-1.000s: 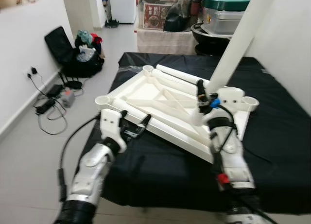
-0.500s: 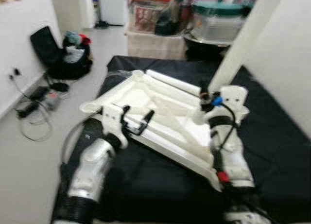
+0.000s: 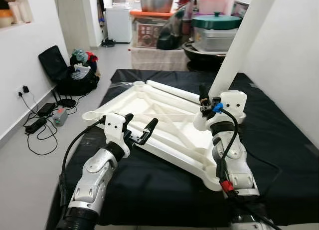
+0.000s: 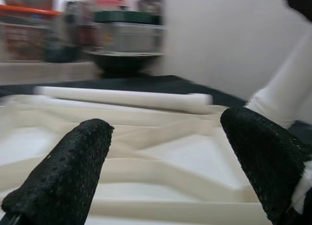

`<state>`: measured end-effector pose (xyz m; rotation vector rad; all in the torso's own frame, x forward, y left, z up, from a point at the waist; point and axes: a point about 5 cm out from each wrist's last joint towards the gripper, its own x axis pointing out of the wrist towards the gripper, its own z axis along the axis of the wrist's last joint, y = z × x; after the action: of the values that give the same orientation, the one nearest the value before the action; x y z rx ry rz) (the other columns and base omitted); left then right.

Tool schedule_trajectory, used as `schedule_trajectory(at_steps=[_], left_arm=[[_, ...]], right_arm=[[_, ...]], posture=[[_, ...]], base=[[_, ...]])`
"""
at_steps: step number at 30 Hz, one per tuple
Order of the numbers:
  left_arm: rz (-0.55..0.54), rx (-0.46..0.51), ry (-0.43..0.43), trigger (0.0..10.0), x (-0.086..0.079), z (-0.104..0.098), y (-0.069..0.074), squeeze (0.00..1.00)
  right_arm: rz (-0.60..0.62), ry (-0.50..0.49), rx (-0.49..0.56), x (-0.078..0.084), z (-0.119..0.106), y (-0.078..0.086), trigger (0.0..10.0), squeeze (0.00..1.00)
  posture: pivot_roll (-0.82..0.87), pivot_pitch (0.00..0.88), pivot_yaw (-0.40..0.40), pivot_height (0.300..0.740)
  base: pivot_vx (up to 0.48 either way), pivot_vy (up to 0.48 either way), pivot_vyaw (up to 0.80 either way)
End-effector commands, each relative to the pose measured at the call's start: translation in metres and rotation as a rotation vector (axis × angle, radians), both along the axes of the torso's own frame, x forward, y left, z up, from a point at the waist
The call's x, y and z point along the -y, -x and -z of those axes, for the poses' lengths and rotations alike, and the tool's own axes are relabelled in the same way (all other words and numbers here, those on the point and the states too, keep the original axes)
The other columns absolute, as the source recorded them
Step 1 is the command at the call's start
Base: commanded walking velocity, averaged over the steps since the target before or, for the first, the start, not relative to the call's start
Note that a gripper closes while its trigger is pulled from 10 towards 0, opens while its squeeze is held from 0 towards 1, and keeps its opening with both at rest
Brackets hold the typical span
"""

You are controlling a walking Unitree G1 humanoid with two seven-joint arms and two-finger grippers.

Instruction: Building children table

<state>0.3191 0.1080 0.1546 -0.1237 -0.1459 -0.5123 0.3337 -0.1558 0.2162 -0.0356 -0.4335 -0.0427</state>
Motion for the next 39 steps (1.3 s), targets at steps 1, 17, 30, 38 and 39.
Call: schedule_trajectory(at_steps=[1,17,30,38,39], left_arm=[[-0.011,0.003,-0.006,10.0,-0.004,0.001,0.001,0.00],[-0.087,-0.078,-0.018,10.0,-0.018,0.016,0.000,0.00],[0.003,-0.237,-0.223,10.0,-0.039,0.062,0.029,0.00],[0.231,-0.301,-0.309,10.0,-0.021,0.083,0.060,0.00],[0.255,-0.303,-0.320,10.0,-0.018,0.085,0.061,0.00]], right_arm=[[-0.021,-0.003,-0.003,-0.003,-0.001,0.000,0.0,0.00],[-0.468,0.081,-0.130,-0.017,0.000,-0.002,0.0,0.00],[-0.692,0.086,-0.160,-0.038,0.001,0.009,0.0,0.00],[-0.805,0.099,-0.210,-0.047,0.011,0.018,0.0,0.00],[-0.819,0.098,-0.222,-0.047,0.013,0.019,0.0,0.00]], posture=[[0.04,0.000,-0.070,0.740],[0.05,0.000,-0.085,0.740],[0.07,0.000,-0.088,0.740],[0.06,0.000,-0.089,0.740],[0.06,0.000,-0.089,0.740]], base=[[0.000,-0.480,0.00],[0.000,-0.030,0.00],[0.000,0.000,0.00],[0.000,0.000,0.00],[0.000,0.000,0.00]])
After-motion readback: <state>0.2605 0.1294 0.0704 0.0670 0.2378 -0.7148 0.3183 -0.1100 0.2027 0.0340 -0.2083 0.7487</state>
